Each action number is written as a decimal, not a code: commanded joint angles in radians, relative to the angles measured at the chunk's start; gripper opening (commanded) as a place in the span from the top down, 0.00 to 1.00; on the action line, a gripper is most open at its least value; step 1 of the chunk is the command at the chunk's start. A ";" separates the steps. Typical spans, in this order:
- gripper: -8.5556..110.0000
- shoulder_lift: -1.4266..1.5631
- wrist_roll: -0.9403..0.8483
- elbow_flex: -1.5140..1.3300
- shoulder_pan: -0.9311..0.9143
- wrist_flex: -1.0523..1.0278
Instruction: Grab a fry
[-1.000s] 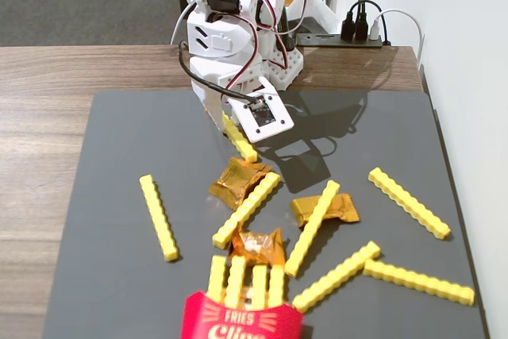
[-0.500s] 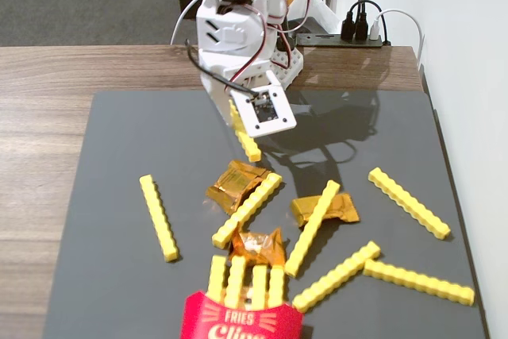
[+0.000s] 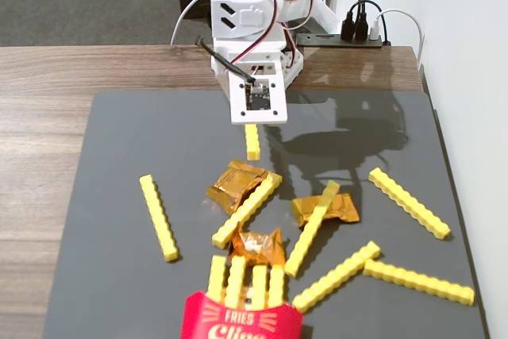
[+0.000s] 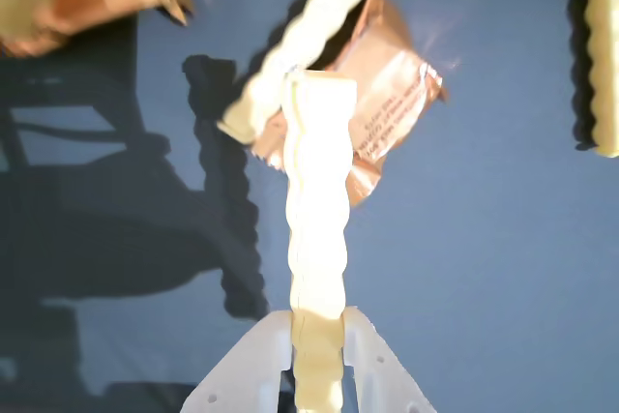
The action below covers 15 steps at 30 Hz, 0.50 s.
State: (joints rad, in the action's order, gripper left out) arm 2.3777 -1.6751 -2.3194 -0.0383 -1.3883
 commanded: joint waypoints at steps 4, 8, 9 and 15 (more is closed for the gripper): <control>0.92 -0.097 0.097 0.262 0.046 -0.084; 0.92 -0.164 0.137 0.402 0.061 -0.147; 0.92 -0.176 0.144 0.425 0.064 -0.158; 0.92 -0.216 0.166 0.448 0.074 -0.164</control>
State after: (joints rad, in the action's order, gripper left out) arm 2.1644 -1.5156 -1.9236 0.0276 -1.5478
